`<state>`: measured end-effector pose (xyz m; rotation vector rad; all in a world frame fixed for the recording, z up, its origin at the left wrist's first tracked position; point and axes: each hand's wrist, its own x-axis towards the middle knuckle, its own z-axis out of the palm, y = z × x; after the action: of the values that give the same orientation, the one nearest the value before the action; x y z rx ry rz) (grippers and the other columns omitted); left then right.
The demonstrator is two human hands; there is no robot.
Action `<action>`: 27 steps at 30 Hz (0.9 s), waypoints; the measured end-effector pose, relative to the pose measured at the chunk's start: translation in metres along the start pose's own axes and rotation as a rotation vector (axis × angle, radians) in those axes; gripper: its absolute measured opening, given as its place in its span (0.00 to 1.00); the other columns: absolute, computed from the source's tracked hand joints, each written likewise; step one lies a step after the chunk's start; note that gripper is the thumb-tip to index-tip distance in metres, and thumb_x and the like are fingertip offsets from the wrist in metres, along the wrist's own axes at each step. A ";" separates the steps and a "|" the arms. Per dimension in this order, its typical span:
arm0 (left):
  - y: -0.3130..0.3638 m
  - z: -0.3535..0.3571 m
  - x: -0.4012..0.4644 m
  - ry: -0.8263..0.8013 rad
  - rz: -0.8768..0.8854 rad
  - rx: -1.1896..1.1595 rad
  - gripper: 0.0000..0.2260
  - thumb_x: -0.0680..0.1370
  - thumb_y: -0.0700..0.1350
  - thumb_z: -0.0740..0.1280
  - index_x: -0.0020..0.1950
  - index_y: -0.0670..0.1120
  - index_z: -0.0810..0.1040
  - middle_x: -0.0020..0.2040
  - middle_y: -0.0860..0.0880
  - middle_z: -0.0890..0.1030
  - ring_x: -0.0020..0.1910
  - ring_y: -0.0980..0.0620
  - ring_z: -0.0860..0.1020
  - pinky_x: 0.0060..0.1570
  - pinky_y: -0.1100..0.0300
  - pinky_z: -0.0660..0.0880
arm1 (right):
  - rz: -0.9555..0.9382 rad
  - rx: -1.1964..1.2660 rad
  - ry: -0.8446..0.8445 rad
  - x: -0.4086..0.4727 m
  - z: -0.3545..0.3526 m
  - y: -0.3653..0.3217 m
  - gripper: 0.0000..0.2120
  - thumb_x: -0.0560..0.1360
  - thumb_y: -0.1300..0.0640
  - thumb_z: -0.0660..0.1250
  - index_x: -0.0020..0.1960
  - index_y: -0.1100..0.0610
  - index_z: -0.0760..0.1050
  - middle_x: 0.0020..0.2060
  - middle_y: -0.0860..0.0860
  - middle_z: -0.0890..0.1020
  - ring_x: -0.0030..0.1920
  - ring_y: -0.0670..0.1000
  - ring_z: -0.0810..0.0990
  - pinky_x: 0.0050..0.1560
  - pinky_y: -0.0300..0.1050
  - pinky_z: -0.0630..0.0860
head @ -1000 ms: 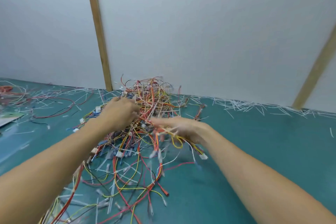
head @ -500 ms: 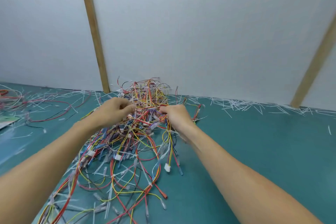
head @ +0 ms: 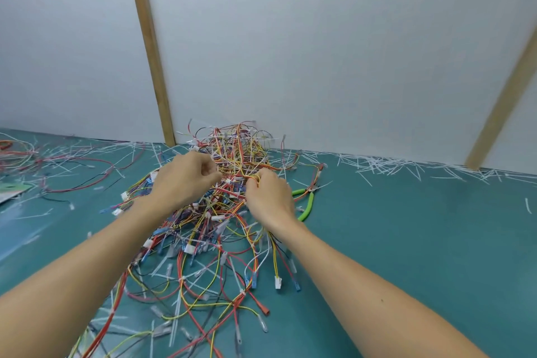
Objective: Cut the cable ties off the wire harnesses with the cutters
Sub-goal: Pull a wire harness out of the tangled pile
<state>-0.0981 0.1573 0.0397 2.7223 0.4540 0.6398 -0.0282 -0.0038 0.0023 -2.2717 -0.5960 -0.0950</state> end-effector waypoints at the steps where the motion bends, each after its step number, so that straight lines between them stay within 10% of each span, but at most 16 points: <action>1: 0.000 0.002 0.000 0.035 -0.020 0.022 0.11 0.78 0.54 0.69 0.38 0.52 0.76 0.34 0.55 0.79 0.37 0.51 0.79 0.35 0.57 0.69 | -0.018 -0.006 0.014 -0.001 0.000 0.000 0.11 0.83 0.53 0.56 0.49 0.57 0.73 0.45 0.55 0.82 0.48 0.60 0.79 0.44 0.53 0.72; 9: -0.009 0.002 0.003 -0.112 0.202 -0.165 0.12 0.80 0.60 0.63 0.47 0.53 0.76 0.39 0.52 0.80 0.40 0.50 0.78 0.42 0.53 0.74 | 0.048 0.437 0.323 0.011 -0.019 -0.007 0.09 0.81 0.55 0.60 0.43 0.52 0.73 0.36 0.48 0.80 0.41 0.55 0.77 0.38 0.50 0.66; 13: -0.024 -0.002 0.003 -0.010 0.205 0.012 0.05 0.81 0.49 0.67 0.47 0.52 0.80 0.37 0.56 0.81 0.41 0.48 0.81 0.38 0.55 0.73 | -0.211 0.135 0.465 0.010 -0.025 0.006 0.06 0.85 0.53 0.57 0.51 0.52 0.70 0.31 0.44 0.76 0.31 0.51 0.69 0.33 0.49 0.56; 18: -0.011 -0.009 0.007 0.345 0.061 -0.367 0.08 0.82 0.45 0.66 0.46 0.48 0.83 0.38 0.54 0.84 0.41 0.51 0.82 0.42 0.55 0.78 | -0.386 -0.245 -0.246 -0.006 -0.005 0.012 0.26 0.84 0.34 0.52 0.46 0.55 0.73 0.38 0.53 0.81 0.41 0.58 0.79 0.40 0.50 0.72; 23: 0.006 -0.029 0.001 -0.243 0.160 -0.404 0.13 0.81 0.45 0.67 0.37 0.45 0.82 0.33 0.47 0.81 0.33 0.56 0.74 0.39 0.57 0.68 | 0.319 1.059 -0.608 0.022 -0.025 0.015 0.33 0.80 0.29 0.53 0.59 0.52 0.85 0.43 0.53 0.86 0.37 0.50 0.82 0.47 0.47 0.79; 27: 0.019 -0.043 -0.004 -0.432 0.130 -0.315 0.20 0.74 0.56 0.63 0.35 0.42 0.82 0.35 0.44 0.81 0.32 0.55 0.73 0.40 0.56 0.69 | 0.508 0.906 -0.651 0.012 -0.012 0.018 0.18 0.81 0.39 0.63 0.58 0.52 0.79 0.40 0.49 0.85 0.46 0.50 0.80 0.52 0.49 0.76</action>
<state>-0.1173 0.1479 0.0823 2.4967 0.0632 0.1227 -0.0077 -0.0184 0.0016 -1.4484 -0.2568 0.9918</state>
